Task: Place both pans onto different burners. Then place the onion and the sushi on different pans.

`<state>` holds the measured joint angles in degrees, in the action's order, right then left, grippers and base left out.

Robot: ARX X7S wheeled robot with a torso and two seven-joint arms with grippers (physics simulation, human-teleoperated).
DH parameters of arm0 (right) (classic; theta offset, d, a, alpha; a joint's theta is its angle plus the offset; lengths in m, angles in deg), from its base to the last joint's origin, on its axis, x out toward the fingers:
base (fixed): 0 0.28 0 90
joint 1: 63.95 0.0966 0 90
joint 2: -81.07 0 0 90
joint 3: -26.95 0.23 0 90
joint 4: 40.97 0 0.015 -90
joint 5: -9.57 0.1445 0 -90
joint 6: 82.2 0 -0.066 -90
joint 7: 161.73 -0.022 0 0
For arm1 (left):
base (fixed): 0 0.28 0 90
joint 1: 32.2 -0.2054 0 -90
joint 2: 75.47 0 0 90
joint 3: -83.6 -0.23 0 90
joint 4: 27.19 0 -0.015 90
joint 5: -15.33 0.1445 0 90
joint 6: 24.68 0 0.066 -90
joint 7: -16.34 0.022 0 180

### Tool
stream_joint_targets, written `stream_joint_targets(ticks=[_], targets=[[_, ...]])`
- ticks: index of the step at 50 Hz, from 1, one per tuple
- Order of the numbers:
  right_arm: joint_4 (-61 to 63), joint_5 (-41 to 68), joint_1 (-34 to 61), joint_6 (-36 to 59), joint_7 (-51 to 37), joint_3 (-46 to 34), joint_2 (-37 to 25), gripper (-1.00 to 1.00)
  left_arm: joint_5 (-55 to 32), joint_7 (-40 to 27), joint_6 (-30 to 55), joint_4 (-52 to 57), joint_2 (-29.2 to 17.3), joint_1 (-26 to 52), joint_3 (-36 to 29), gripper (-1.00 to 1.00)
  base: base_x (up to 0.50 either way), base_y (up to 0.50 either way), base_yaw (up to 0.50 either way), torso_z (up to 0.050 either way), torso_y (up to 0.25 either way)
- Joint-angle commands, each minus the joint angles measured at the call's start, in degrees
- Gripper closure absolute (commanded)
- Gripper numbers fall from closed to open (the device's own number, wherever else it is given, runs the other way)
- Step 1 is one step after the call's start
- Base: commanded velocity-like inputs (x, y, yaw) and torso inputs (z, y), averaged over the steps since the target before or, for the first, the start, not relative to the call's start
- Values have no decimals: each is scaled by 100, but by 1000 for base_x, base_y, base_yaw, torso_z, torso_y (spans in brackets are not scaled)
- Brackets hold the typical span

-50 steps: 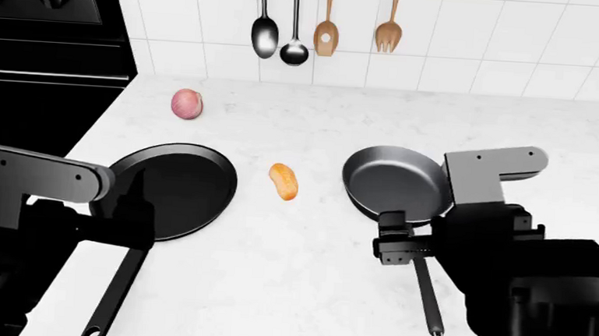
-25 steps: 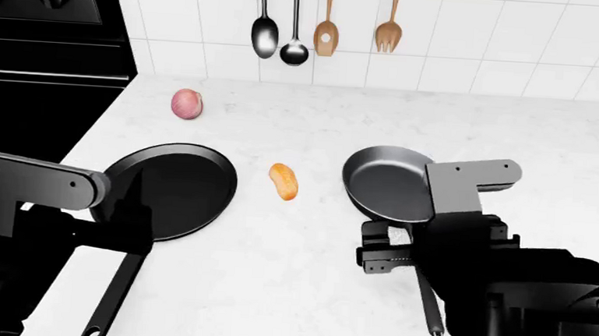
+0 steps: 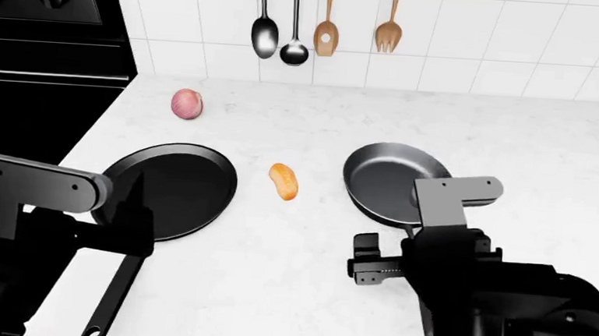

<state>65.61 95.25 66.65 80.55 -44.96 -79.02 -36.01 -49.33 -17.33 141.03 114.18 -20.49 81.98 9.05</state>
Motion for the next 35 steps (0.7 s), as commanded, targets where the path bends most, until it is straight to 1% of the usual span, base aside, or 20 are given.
stream_joint_targets(ticks=[1,17,18,21,23,24,26,29,30,33,35], targets=[[-129,-235,-193,-145,227,-71,-77,-100,34,-8,-114,-9,-36,-70,-64,-100,0,0,0,0,0],[-178,-330,-428,-326,374,-30,-227,-100,-26,-77,-190,-23,-83,-87,-98,-100,1,0,0,0,0],[-182,-325,-436,-333,369,-24,-231,100,-31,-83,-194,-23,-85,-89,-97,-100,0,0,0,0,0],[-165,-306,-459,-347,346,-15,-243,100,-145,-155,-141,-37,-93,-22,-78,-100,0,0,0,0,0],[-146,-297,-472,-357,330,-8,-255,100,-471,-353,38,-88,-109,184,2,-100,0,0,0,0,0],[-134,-283,-478,-359,317,-1,-261,100,-382,-306,-23,-67,-107,114,-24,-100,0,0,0,0,0],[-99,-232,-474,-361,276,24,-271,100,-592,-437,79,-104,-121,239,20,-100,0,0,0,0,0],[-48,-105,-403,-347,170,80,-280,100,-244,-233,-151,-48,-126,2,-77,-100,0,0,0,0,0],[-27,-67,-386,-341,139,94,-284,100,-371,-306,-85,-68,-137,84,-45,-100,0,0,0,0,0],[0,-51,-387,-357,124,110,-305,100,-356,-303,-117,-71,-148,62,-50,-100,0,0,0,0,0],[13,-36,-392,-366,113,117,-314,100,-203,-218,-225,-47,-150,-52,-94,-100,0,0,0,0,0]])
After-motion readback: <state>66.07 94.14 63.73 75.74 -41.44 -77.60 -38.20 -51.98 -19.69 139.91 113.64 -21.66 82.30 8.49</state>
